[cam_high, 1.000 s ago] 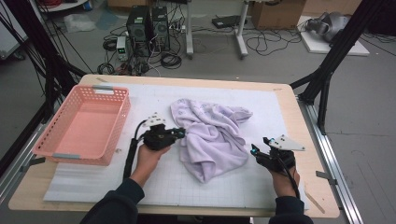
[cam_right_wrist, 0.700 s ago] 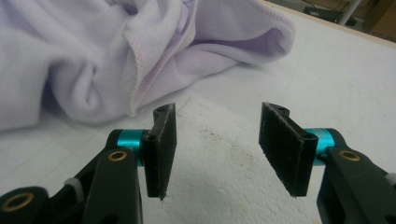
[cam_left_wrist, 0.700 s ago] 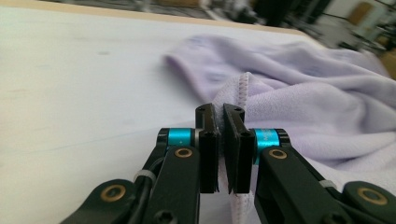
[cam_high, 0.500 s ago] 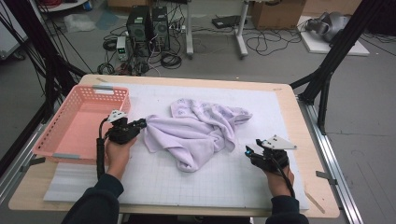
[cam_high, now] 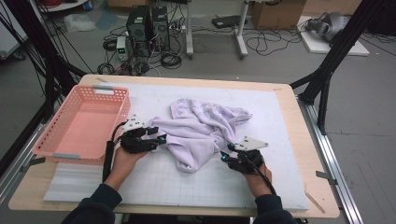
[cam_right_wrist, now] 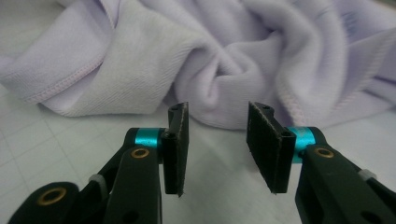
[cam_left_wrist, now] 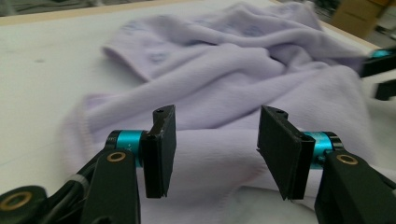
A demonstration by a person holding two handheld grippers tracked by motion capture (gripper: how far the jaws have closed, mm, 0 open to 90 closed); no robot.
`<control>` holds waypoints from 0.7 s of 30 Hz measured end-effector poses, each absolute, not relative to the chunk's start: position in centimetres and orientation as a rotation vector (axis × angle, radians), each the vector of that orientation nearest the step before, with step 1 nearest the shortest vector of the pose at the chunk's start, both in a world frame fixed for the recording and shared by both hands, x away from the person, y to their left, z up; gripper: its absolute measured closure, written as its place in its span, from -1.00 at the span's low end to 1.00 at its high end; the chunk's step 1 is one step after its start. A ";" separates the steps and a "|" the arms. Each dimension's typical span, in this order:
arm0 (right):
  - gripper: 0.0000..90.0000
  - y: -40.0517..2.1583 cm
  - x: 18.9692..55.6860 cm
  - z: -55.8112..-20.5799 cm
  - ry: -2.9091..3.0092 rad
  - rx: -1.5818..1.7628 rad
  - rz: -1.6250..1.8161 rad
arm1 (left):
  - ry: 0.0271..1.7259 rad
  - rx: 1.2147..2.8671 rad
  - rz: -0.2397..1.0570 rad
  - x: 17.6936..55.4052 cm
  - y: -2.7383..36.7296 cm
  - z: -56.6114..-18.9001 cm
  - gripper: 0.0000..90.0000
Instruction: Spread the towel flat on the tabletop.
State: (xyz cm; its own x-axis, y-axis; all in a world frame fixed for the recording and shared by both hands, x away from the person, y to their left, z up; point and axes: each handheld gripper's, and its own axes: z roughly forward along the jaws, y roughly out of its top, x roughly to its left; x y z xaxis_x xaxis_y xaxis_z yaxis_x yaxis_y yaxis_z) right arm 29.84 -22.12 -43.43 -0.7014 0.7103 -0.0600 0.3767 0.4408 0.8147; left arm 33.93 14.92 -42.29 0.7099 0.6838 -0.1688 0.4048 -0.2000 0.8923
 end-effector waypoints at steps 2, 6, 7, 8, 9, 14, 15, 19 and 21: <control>0.38 -21.3 30.2 -43.9 2.344 0.918 1.134 | 0.820 1.864 0.268 33.8 13.8 -42.9 0.05; 0.37 -20.0 30.9 -44.6 2.365 0.925 1.132 | 0.788 1.944 0.239 33.7 11.7 -44.0 -0.06; 0.36 -19.6 31.1 -44.8 2.364 0.918 1.117 | 0.786 1.963 0.251 33.7 11.3 -44.1 -0.06; 0.36 -19.2 31.2 -45.0 2.366 0.905 1.083 | 0.786 1.984 0.268 33.7 10.9 -44.3 -0.06; 0.36 -19.0 31.4 -45.1 2.375 0.898 1.060 | 0.784 2.016 0.289 33.8 10.6 -44.5 -0.03; 0.87 -19.4 31.8 -45.0 2.387 0.941 1.083 | 0.789 2.073 0.386 33.7 10.0 -44.7 0.88; 0.88 -19.7 31.8 -44.9 2.399 0.953 1.089 | 0.800 2.067 0.385 33.7 10.1 -44.5 0.88; 0.89 -22.0 31.3 -43.8 2.429 0.959 1.073 | 0.865 1.935 0.403 33.7 12.3 -43.2 0.91; 0.89 -23.4 30.8 -43.1 2.428 0.954 1.055 | 0.888 1.892 0.419 33.6 13.4 -42.7 0.91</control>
State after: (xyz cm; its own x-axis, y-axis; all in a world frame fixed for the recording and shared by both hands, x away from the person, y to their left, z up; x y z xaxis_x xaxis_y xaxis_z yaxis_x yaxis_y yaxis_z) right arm 30.76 -23.38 -43.09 -0.7230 0.6902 -0.0303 0.4487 0.5025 0.7390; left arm 33.63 13.35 -42.75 0.6751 0.7328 -0.0851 0.3998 -0.2664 0.8770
